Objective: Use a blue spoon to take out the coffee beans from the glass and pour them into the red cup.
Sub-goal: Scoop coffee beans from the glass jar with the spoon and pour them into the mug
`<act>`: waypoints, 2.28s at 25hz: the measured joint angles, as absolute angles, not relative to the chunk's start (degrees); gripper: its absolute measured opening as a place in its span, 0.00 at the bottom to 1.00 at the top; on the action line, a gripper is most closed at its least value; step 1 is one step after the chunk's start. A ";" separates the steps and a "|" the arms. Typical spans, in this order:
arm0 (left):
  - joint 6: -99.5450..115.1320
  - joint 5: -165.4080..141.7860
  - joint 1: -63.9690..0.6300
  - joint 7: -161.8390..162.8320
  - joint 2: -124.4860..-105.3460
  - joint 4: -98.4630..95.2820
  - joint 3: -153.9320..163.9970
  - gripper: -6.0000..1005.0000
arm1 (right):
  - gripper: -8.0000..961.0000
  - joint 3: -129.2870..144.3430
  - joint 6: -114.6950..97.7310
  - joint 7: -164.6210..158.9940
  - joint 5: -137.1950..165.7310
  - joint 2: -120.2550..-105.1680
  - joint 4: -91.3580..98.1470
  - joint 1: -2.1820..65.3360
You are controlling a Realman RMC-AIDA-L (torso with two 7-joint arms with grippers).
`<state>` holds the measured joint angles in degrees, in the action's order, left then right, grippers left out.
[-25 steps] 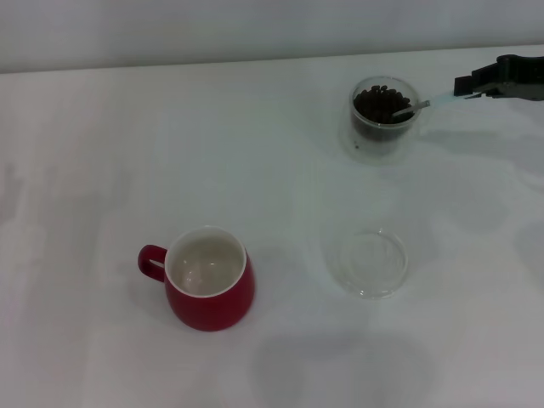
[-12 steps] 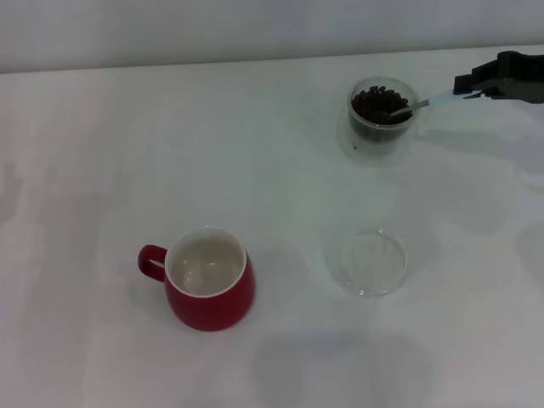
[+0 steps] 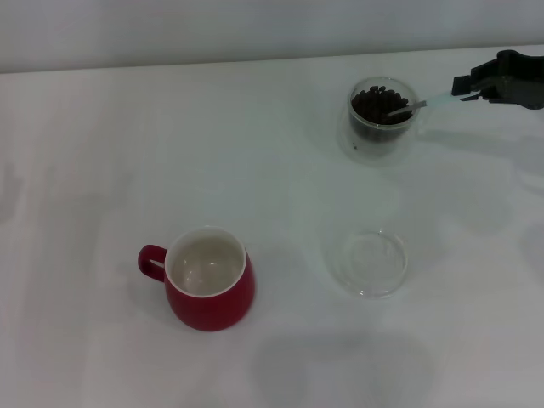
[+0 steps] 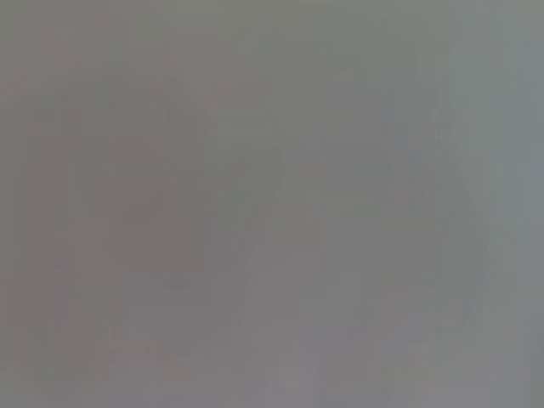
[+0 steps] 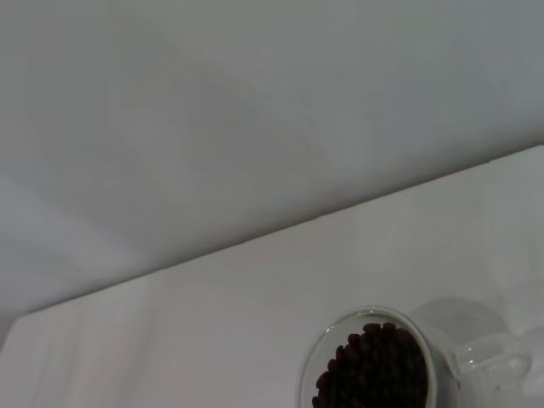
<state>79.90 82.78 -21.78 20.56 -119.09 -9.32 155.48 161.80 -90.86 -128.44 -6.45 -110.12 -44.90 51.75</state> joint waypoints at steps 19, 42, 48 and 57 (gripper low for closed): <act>79.89 82.77 -22.44 20.81 -119.03 -7.87 155.48 0.89 | 0.16 161.81 -87.45 -131.72 -11.47 -106.53 -36.43 47.93; 79.89 83.53 -23.03 20.83 -119.00 -6.49 155.39 0.89 | 0.16 161.62 -85.58 -134.67 -13.61 -103.40 -29.76 45.48; 79.89 83.60 -23.12 20.83 -119.00 -6.33 155.39 0.89 | 0.16 161.60 -84.89 -134.75 -15.11 -103.08 -27.76 43.99; 79.89 83.60 -23.20 20.83 -118.91 -5.76 155.39 0.89 | 0.16 161.69 -85.37 -134.74 -19.49 -102.55 -26.72 41.67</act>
